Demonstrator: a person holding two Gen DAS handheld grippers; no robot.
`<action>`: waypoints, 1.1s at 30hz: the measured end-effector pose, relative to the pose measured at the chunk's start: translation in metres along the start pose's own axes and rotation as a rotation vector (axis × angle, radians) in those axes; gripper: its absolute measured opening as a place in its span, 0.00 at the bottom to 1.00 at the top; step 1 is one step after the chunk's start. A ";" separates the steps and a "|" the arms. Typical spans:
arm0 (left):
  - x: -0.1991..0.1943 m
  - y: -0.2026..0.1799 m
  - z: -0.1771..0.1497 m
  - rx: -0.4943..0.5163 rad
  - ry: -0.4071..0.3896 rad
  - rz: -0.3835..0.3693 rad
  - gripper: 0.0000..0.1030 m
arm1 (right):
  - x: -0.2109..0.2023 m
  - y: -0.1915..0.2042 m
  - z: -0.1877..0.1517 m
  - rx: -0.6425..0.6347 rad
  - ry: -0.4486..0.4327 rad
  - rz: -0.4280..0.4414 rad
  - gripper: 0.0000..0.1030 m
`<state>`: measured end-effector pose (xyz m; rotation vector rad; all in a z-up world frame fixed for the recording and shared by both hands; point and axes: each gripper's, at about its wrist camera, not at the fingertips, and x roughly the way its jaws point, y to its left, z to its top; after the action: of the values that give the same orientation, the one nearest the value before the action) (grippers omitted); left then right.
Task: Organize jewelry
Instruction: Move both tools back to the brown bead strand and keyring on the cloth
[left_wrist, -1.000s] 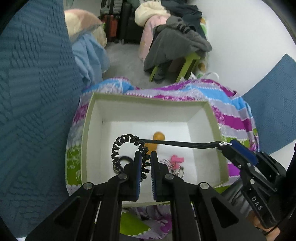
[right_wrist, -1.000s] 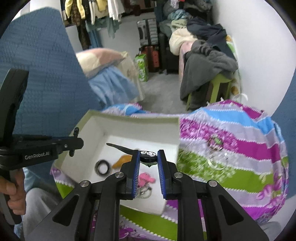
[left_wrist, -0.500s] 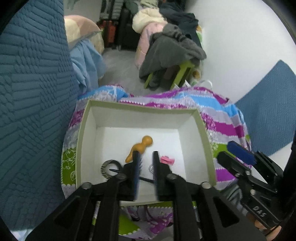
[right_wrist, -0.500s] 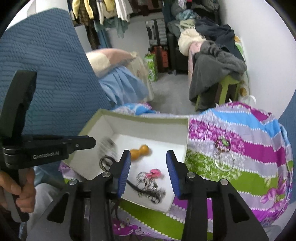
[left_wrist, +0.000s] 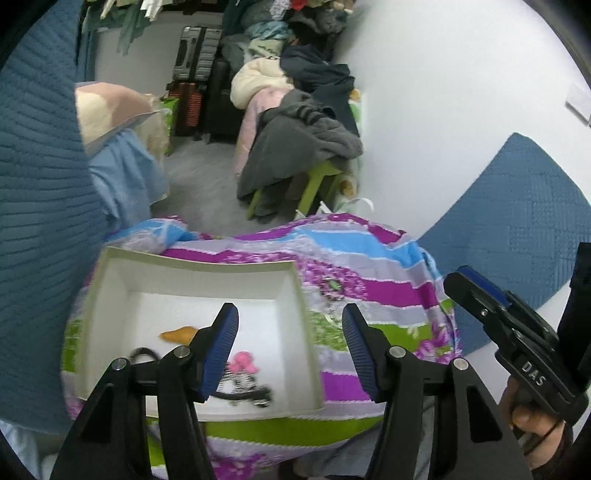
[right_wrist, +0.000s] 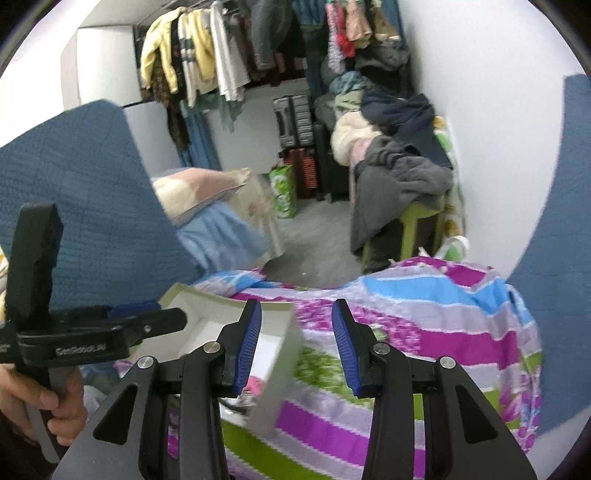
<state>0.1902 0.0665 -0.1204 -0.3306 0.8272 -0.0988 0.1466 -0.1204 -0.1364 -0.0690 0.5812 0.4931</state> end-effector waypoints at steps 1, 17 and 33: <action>0.002 -0.004 -0.001 0.000 0.002 -0.005 0.56 | 0.001 -0.007 -0.002 0.006 0.002 -0.004 0.34; 0.085 -0.056 -0.016 0.022 0.132 -0.064 0.30 | 0.108 -0.087 -0.080 0.041 0.209 0.049 0.13; 0.165 -0.050 0.024 -0.010 0.256 -0.046 0.30 | 0.202 -0.091 -0.108 -0.087 0.318 0.064 0.12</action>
<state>0.3218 -0.0103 -0.2050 -0.3506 1.0744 -0.1826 0.2801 -0.1357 -0.3429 -0.2153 0.8753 0.5748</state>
